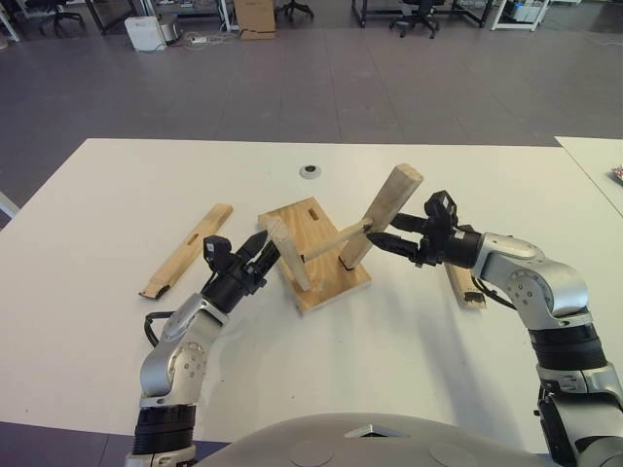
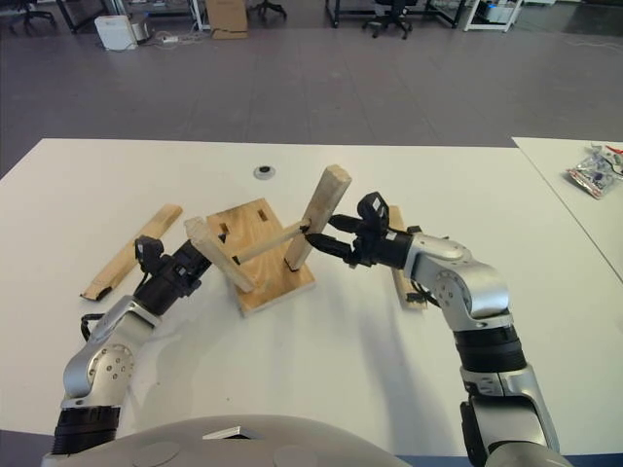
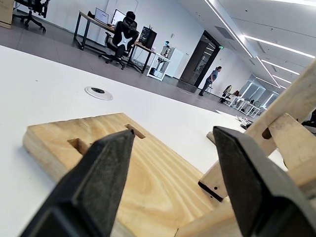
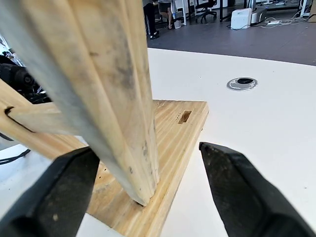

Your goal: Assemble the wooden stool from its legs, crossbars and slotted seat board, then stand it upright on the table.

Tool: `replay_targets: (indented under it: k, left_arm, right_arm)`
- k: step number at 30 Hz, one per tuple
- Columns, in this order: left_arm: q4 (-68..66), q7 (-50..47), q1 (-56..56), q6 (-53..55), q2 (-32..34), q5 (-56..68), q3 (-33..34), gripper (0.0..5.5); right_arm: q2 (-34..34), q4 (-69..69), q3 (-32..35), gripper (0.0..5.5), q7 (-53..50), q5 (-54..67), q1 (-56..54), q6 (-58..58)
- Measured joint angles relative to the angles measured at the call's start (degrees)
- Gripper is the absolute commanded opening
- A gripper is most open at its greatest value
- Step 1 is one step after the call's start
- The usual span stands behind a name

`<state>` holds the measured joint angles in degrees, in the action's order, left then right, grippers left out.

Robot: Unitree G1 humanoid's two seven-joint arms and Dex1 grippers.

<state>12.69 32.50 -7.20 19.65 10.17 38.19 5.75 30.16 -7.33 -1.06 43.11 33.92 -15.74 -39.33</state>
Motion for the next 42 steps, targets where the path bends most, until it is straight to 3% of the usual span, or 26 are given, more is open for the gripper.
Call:
replay_targets:
  k: [4, 10, 17, 21, 23, 26, 33, 38, 42]
  left_arm:
    - [0.0, -0.1, -0.7, -0.4, -0.7, 0.0, 0.1, 2.93]
    - [-0.9, 0.4, -0.9, -1.3, -0.9, 0.0, 0.7, 2.93]
    - [-1.9, 0.8, 0.4, -1.3, -0.9, 0.0, 0.6, 2.93]
    - [-2.0, 0.9, 1.0, -1.3, -0.9, 0.0, 0.6, 2.93]
    - [-2.2, 0.9, 1.4, -1.3, -0.9, 0.1, 0.9, 2.93]
    - [-2.3, 0.9, 1.8, -1.2, -0.9, 0.3, 1.1, 2.93]
    - [-2.4, 0.9, 2.4, -1.1, -0.9, 0.3, 0.8, 2.93]
    - [-0.9, 0.9, 4.0, -1.2, 0.4, 0.2, 0.9, 2.93]
    - [1.6, 0.8, 4.0, -1.2, 0.1, 0.2, -0.9, 2.93]
  right_arm:
    - [-2.3, -0.8, 5.9, 3.66, -15.5, -7.4, -8.7, 4.5]
    - [-5.9, -8.0, 7.4, 3.66, -23.5, -10.9, -11.3, 6.6]
    - [1.0, -3.7, -4.3, 3.66, -29.6, -43.7, -13.5, 42.1]
    - [3.7, 6.8, -12.4, 3.66, -28.7, -55.5, -13.6, 54.5]
    - [4.9, 13.1, -17.7, 3.66, -23.0, -58.9, -12.3, 54.3]
    - [6.5, 13.2, -18.7, 3.66, -18.0, -57.7, -11.7, 54.4]
    - [3.4, 12.2, -16.2, 3.66, -17.4, -51.4, -11.0, 54.5]
    - [-3.5, 9.2, -3.2, 3.66, -21.2, -37.3, -18.3, 46.2]
    - [-1.8, 19.5, 4.7, 3.66, -23.4, -33.4, -28.0, 40.8]
